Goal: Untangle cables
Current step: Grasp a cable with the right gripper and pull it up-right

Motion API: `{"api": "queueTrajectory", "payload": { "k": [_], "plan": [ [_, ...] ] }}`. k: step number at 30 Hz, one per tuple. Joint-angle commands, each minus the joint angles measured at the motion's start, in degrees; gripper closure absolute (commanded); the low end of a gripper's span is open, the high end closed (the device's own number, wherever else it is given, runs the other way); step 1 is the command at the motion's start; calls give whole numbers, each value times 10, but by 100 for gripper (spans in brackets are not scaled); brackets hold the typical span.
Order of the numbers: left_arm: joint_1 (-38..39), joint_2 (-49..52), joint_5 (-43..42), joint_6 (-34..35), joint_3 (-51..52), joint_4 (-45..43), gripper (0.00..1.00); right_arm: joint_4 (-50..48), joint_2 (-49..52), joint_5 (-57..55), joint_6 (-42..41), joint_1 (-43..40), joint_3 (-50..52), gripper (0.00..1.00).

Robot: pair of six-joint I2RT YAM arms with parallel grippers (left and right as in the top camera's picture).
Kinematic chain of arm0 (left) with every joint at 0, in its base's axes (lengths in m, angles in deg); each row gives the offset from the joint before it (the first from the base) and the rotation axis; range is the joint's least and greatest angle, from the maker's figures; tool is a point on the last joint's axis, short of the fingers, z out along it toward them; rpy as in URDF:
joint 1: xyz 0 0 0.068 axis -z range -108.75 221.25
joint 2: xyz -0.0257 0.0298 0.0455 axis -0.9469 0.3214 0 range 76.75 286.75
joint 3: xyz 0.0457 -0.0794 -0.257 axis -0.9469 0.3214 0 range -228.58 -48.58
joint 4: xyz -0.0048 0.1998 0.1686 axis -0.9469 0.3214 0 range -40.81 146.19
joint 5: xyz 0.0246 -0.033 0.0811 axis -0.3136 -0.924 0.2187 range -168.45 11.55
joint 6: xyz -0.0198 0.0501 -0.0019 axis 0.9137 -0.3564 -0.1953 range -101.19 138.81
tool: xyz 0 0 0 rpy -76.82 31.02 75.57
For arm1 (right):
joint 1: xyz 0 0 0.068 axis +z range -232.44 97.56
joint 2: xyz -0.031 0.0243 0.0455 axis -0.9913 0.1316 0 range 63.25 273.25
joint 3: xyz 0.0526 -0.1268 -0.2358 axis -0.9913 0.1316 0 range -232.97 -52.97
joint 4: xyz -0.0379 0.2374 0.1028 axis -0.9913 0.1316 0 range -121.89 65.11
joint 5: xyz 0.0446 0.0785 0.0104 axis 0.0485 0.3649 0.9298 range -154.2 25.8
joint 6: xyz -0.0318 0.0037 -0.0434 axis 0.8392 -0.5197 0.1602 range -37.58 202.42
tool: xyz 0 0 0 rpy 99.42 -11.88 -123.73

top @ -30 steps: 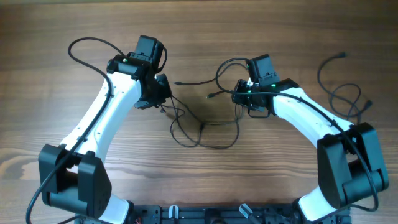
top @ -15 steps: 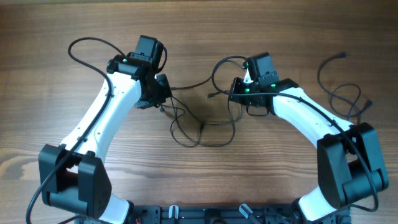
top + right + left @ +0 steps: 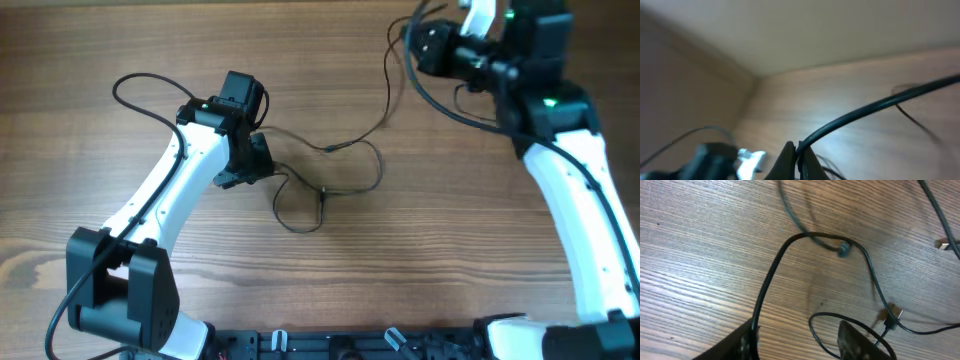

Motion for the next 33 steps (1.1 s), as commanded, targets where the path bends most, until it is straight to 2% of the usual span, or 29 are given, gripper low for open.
{"api": "queueTrajectory", "payload": {
  "k": [1, 4, 10, 12, 19, 21, 24, 26, 28, 30, 33],
  "plan": [
    [0, 5, 8, 1, 4, -2, 41, -7, -17, 63, -12, 0, -9, 96],
    [0, 5, 8, 1, 4, -2, 35, 2, -17, 41, -11, 0, -8, 96],
    [0, 5, -2, 1, 4, -2, 32, 29, -17, 7, 4, 0, -8, 96],
    [0, 5, -8, 1, 4, -7, 36, 74, -17, -67, 3, 0, -8, 96],
    [0, 5, -16, 1, 4, -15, 43, 281, -16, -431, 1, -3, -8, 96],
    [0, 5, -16, 1, 4, -15, 46, 316, -15, -494, -1, -8, -8, 96],
    [0, 5, -16, 1, 4, -14, 58, 417, -8, -625, -69, -37, -8, 96],
    [0, 5, -16, 1, 4, -15, 67, 459, -1, -631, -80, -60, -8, 96],
    [0, 5, -16, 1, 4, -16, 75, 467, 1, -573, -64, -75, -8, 96],
    [0, 5, -16, 1, 4, -20, 86, 448, 1, -491, -3, -78, -8, 96],
    [0, 5, -16, 1, 4, -23, 95, 406, 1, -357, 102, -76, -8, 96]
  ]
}}
